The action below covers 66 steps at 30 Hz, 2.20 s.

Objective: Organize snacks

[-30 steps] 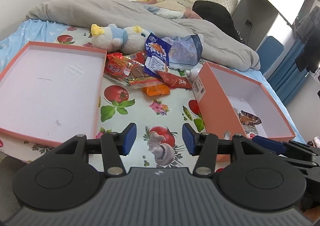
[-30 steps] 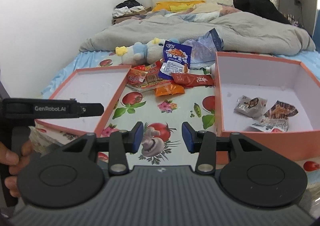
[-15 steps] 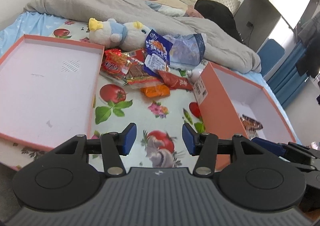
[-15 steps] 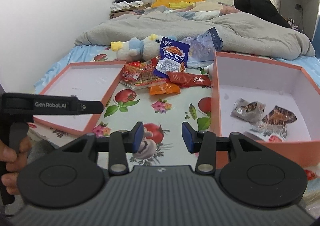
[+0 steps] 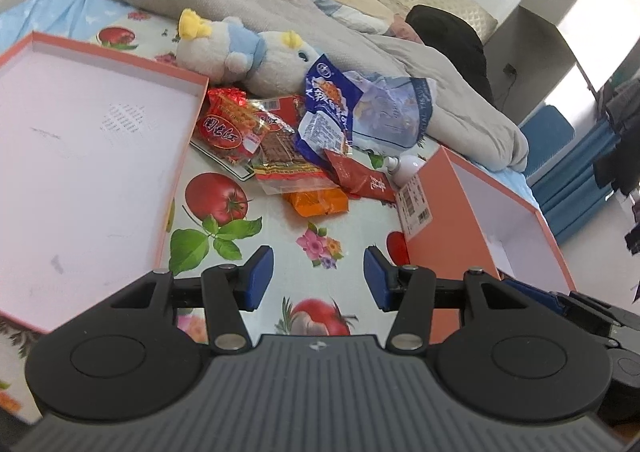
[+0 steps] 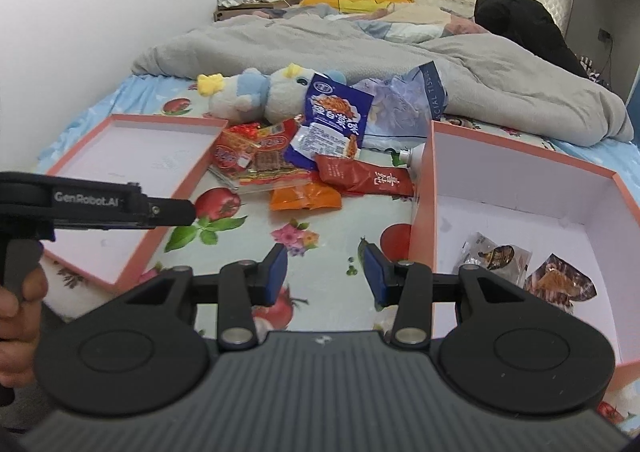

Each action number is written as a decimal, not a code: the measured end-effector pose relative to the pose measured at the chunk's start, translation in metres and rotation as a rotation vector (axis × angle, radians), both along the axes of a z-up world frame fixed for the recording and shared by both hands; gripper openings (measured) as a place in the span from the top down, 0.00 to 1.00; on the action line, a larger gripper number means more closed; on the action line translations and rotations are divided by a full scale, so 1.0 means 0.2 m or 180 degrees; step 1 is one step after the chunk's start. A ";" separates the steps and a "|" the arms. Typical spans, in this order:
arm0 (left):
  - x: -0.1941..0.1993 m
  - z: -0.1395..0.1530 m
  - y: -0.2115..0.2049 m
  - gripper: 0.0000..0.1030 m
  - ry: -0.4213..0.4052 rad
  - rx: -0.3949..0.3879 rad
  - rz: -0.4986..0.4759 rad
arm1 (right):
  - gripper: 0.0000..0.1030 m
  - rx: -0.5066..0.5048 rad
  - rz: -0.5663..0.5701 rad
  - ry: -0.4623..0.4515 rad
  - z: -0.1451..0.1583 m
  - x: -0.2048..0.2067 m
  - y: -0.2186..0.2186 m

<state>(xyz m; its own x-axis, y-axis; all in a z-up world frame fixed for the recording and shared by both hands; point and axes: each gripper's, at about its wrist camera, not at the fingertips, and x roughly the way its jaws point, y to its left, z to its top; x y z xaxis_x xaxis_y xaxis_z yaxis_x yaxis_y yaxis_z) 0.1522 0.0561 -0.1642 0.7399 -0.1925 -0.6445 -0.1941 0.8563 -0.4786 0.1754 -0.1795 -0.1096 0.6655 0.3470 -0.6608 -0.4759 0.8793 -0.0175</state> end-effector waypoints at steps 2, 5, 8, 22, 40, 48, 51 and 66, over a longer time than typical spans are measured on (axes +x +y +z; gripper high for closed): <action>0.05 -0.04 0.02 0.47 -0.0007 -0.0084 0.0030 | 0.58 -0.0007 0.0020 0.0019 -0.02 0.05 0.02; 0.13 -0.10 0.04 0.47 -0.0017 -0.0176 0.0052 | 0.58 0.0004 0.0036 0.0033 -0.04 0.13 0.05; 0.21 -0.16 0.06 0.47 -0.0035 -0.0234 0.0046 | 0.58 0.0034 0.0030 0.0022 -0.07 0.20 0.10; 0.47 -0.40 0.12 0.52 -0.0014 -0.0662 0.0235 | 0.67 0.0033 -0.0028 0.0087 -0.18 0.60 0.33; 0.61 -0.59 0.30 0.52 0.0122 -0.1413 0.0743 | 0.76 -0.0905 0.0384 0.0034 -0.45 0.84 0.57; 0.64 -0.63 0.29 0.57 0.0178 -0.1515 0.0842 | 0.87 -0.1070 0.0466 -0.0150 -0.49 0.82 0.60; 0.66 -0.65 0.26 0.79 0.0219 -0.1491 0.0816 | 0.89 -0.1144 0.0490 -0.0217 -0.49 0.80 0.62; 0.54 -0.49 0.19 0.98 0.0008 -0.1417 0.0598 | 0.95 -0.1252 0.0394 -0.0515 -0.33 0.59 0.53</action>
<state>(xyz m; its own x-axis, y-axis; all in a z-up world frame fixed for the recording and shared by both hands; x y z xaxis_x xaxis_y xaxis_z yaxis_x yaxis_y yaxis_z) 0.2610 0.0946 -0.2617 0.7869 -0.3133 -0.5317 -0.3275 0.5182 -0.7901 0.2938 -0.0741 -0.1765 0.7404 0.1736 -0.6493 -0.5409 0.7274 -0.4223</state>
